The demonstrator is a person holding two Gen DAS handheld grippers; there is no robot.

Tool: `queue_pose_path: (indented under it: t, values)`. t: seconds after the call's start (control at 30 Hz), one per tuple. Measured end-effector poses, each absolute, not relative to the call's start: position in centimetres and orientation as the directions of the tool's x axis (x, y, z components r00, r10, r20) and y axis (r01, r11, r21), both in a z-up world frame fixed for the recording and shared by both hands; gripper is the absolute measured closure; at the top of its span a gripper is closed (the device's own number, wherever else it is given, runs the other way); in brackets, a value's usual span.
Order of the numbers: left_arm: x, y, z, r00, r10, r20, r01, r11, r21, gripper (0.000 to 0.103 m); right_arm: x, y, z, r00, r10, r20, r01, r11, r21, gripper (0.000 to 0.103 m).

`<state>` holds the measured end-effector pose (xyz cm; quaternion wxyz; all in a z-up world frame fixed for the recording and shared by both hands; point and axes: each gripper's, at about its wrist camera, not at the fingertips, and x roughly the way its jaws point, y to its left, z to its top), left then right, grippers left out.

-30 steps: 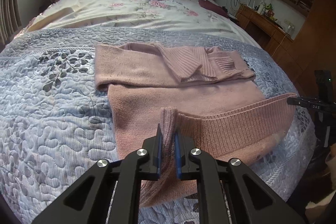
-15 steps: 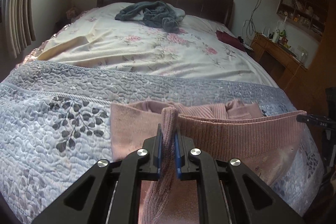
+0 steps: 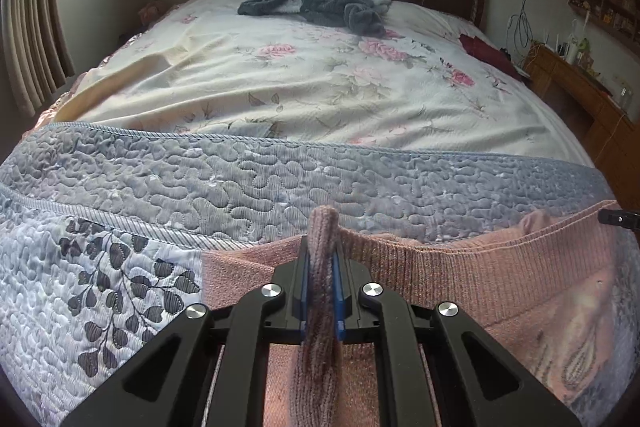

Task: Fold small clothes
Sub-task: 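Lift the hem with both grippers and fold it over toward the collar, then lay the hem on the collar and open both grippers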

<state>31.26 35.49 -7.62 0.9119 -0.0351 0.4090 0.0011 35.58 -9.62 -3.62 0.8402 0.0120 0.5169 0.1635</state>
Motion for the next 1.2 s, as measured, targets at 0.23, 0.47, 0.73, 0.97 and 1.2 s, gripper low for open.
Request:
queue_pose_path:
  t: [0.23, 0.47, 0.73, 0.97, 1.2]
  values:
    - [33.1, 35.9, -12.4, 0.603, 0.017, -0.797, -0.056, 0.998, -0.021, 0.094, 37.6, -10.0, -8.7, 0.355, 0.247, -0.902, -0.212, 0.961, 0.18, 0.094]
    - [33.0, 37.6, -13.2, 0.581, 0.006, -0.814, -0.105, 0.992, -0.068, 0.087, 37.4, -9.8, -9.9, 0.342, 0.247, -0.907, -0.201, 0.962, 0.186, 0.089]
    - [28.7, 39.8, -8.5, 0.624, 0.026, -0.781, -0.147, 0.986, -0.084, 0.07, 32.9, -11.9, -6.7, 0.322, 0.315, -0.893, -0.229, 0.941, 0.25, 0.075]
    - [22.1, 36.0, -7.0, 0.634, -0.063, -0.771, -0.027, 0.994, -0.104, 0.059, 24.1, -13.0, -7.0, 0.239, 0.393, -0.888, -0.287, 0.902, 0.322, 0.066]
    - [19.1, 31.0, -10.4, 0.564, -0.097, -0.82, 0.068, 0.995, -0.071, 0.056, 19.2, -13.2, -8.9, 0.189, 0.456, -0.87, -0.279, 0.874, 0.397, 0.073]
